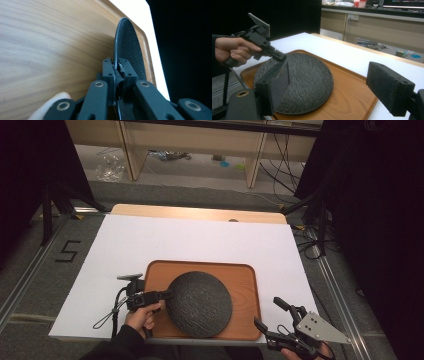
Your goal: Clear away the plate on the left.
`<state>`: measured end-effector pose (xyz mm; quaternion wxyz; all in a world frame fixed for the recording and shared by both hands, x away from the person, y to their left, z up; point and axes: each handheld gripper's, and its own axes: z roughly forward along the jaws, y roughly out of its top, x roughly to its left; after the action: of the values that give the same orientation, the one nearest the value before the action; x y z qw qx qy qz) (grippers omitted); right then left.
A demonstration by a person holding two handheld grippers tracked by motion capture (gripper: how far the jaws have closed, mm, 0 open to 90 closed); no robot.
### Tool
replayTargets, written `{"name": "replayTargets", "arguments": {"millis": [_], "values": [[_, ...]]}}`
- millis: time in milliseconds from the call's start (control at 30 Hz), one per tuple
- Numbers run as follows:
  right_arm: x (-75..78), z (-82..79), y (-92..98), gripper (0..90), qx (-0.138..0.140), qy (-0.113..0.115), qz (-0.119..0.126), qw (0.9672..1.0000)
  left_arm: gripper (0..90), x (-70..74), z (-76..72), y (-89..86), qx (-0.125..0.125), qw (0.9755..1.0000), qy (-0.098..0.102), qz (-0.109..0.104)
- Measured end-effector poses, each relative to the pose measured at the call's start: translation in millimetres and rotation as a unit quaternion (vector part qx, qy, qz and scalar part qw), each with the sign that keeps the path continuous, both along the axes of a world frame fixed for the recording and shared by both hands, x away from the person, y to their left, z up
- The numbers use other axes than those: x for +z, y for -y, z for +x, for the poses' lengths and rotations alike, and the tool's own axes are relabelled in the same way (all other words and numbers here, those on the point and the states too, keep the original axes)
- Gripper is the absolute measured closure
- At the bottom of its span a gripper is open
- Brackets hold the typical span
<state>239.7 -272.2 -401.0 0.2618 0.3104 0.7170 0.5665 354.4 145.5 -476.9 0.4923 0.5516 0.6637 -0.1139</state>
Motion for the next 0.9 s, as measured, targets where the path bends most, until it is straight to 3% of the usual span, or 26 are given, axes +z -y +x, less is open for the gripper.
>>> {"name": "replayTargets", "arguments": {"millis": [233,467,533,567,600,733,900], "values": [[-1.1,0.8,-1.2,19.8,0.006,0.000,0.003,1.0000,81.6,-2.8,-1.5,7.2,-0.020,0.9995,-0.002,0.023],[-1.0,0.4,-1.2,19.8,0.005,-0.002,0.003,1.0000,77.9,-7.4,-4.0,15.4,-0.055,0.9970,-0.009,0.053],[-0.4,-0.7,-1.0,19.8,0.000,-0.007,0.002,1.0000,77.2,-8.7,-5.1,17.2,-0.048,0.9970,-0.015,0.058],[-1.2,0.7,-1.0,19.8,0.005,0.000,0.004,1.0000,76.4,-10.3,-5.0,16.2,-0.062,0.9959,-0.020,0.062],[-0.5,-0.3,-0.6,19.8,0.000,-0.006,0.001,1.0000,76.0,-10.7,-4.8,17.7,-0.055,0.9961,-0.022,0.065],[-0.1,-0.8,-0.2,19.8,0.004,-0.015,-0.002,0.9999,74.7,-11.8,-4.7,17.5,-0.063,0.9947,-0.028,0.075],[-0.2,-0.5,0.3,19.8,0.005,-0.010,-0.006,0.9999,73.8,-12.4,-4.9,18.7,-0.061,0.9943,-0.032,0.081]]}}
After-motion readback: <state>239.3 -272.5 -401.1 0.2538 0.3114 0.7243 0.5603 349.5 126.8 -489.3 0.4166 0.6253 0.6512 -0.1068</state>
